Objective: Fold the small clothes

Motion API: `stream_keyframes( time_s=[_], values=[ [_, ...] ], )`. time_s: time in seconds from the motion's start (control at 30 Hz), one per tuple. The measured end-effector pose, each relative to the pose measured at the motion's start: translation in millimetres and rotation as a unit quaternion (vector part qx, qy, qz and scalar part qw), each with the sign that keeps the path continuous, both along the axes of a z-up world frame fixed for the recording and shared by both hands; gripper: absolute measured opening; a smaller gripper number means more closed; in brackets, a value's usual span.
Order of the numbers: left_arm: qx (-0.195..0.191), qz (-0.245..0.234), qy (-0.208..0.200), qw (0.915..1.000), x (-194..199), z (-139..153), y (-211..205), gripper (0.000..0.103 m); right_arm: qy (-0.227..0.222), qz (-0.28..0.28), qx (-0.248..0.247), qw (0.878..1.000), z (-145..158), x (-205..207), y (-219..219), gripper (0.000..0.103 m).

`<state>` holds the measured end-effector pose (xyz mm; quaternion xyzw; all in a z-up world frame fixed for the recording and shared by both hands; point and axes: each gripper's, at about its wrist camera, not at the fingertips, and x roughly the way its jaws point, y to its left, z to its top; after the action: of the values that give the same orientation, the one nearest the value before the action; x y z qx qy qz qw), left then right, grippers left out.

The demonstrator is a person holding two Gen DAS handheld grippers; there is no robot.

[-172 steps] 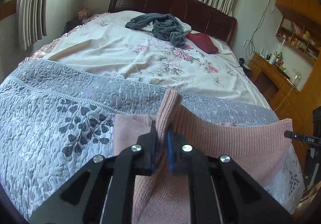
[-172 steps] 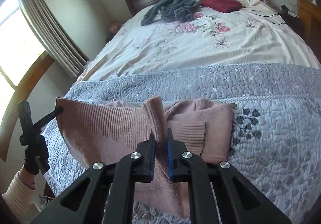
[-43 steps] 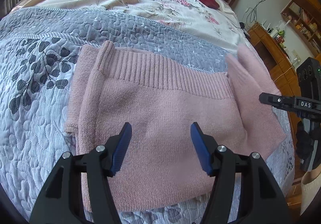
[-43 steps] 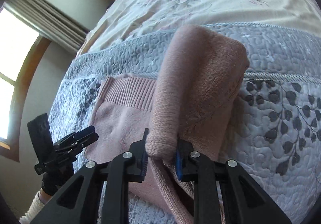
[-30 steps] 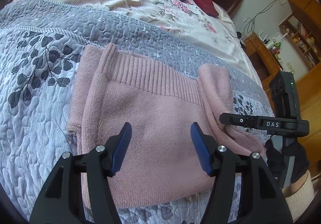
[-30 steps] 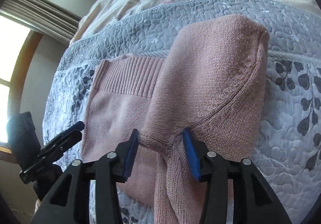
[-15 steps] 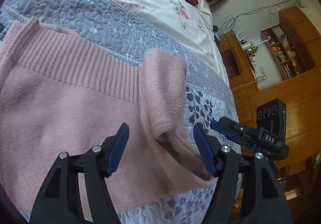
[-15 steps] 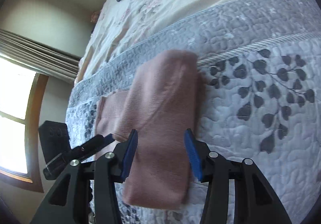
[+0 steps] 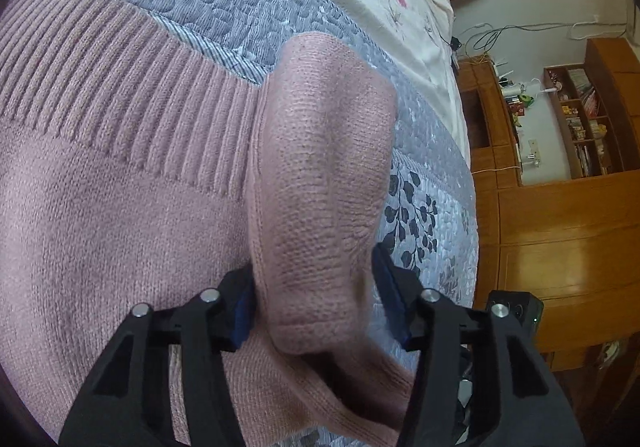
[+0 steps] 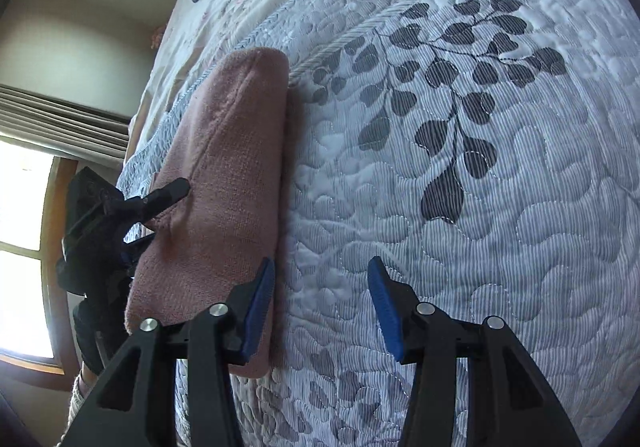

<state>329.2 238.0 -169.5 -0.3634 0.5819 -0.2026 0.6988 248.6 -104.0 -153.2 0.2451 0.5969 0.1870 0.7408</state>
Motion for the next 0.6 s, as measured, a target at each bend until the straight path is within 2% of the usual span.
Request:
stream_keyframes(
  time_s=[0.03, 0.1, 0.13, 0.43, 0.6],
  values=[
    [0.001, 0.001, -0.002, 1.0, -0.6, -0.1, -0.8, 0.039, -0.001, 0.001, -0.003, 1.0, -0.5, -1.4, 0.0, 0.05],
    [-0.001, 0.007, -0.013, 0.9999, -3.2, 2.2, 0.2, 0.027, -0.003, 0.003, -0.007, 1.0, -0.4, -4.5, 1.5, 0.05],
    [-0.001, 0.009, -0.02, 0.9998, -5.0, 4.6, 1.6, 0.024, -0.004, 0.004, -0.008, 1.0, -0.1, -6.4, 2.5, 0.05],
    [-0.026, 0.035, -0.081, 0.9957, -26.6, 42.8, 33.4, 0.022, -0.014, 0.017, -0.009, 1.0, 2.6, -20.1, 26.5, 0.05],
    [-0.017, 0.049, -0.107, 0.9928, -36.7, 67.2, 69.6, 0.022, -0.028, 0.033, -0.01, 0.999, 13.8, -21.6, 43.7, 0.05]
  ],
)
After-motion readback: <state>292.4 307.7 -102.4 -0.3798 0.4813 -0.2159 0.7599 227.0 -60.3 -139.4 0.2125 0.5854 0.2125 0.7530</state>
